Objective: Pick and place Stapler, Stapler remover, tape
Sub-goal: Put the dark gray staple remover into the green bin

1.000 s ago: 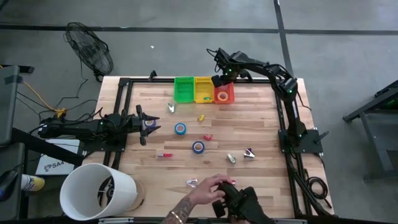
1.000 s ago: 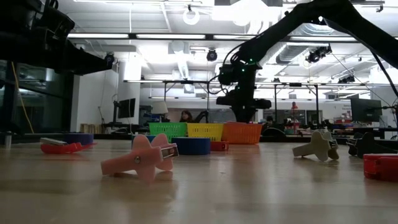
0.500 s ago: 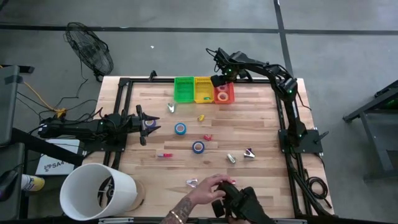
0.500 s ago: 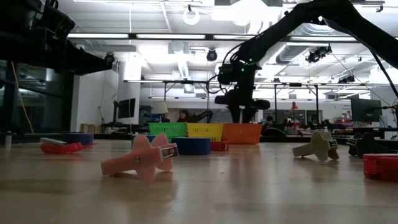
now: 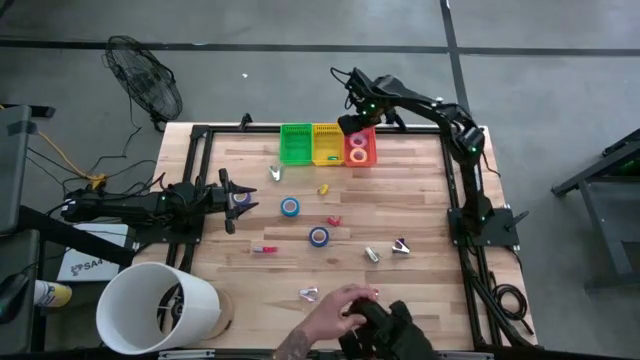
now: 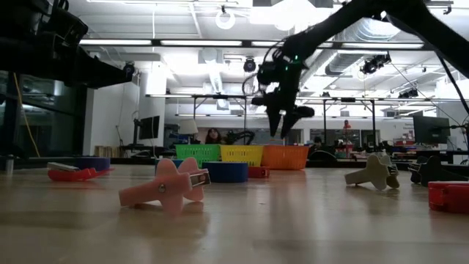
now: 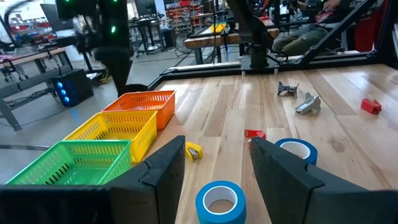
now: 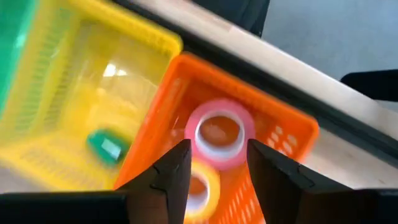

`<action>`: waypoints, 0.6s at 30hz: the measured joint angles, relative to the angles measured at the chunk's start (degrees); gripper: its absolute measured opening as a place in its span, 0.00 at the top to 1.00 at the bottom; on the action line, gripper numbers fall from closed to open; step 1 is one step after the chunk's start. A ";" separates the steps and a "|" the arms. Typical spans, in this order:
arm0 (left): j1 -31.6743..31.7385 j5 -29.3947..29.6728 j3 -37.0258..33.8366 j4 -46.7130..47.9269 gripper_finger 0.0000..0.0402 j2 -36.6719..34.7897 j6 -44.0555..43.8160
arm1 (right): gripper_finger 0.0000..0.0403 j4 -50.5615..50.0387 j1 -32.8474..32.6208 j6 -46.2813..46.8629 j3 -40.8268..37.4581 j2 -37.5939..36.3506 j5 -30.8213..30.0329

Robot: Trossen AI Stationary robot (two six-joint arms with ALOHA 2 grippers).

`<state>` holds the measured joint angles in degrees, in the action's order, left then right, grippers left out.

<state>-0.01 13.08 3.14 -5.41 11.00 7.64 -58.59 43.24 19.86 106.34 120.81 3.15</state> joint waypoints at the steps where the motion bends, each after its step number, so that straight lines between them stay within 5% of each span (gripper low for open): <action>1: 0.00 0.00 0.02 0.00 0.56 -0.02 0.00 | 0.64 -1.28 -0.31 -0.94 0.00 -1.00 0.08; 9: 0.00 0.00 0.02 0.00 0.56 -0.02 0.00 | 0.63 -8.86 -3.89 -8.65 -4.17 -9.78 0.87; 18: 0.00 0.02 0.00 0.00 0.56 0.00 0.00 | 0.63 -3.15 -10.69 -11.04 -27.03 -27.01 3.18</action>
<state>-0.01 13.10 3.14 -5.41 11.00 7.64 -61.74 32.55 8.82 79.31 93.80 6.33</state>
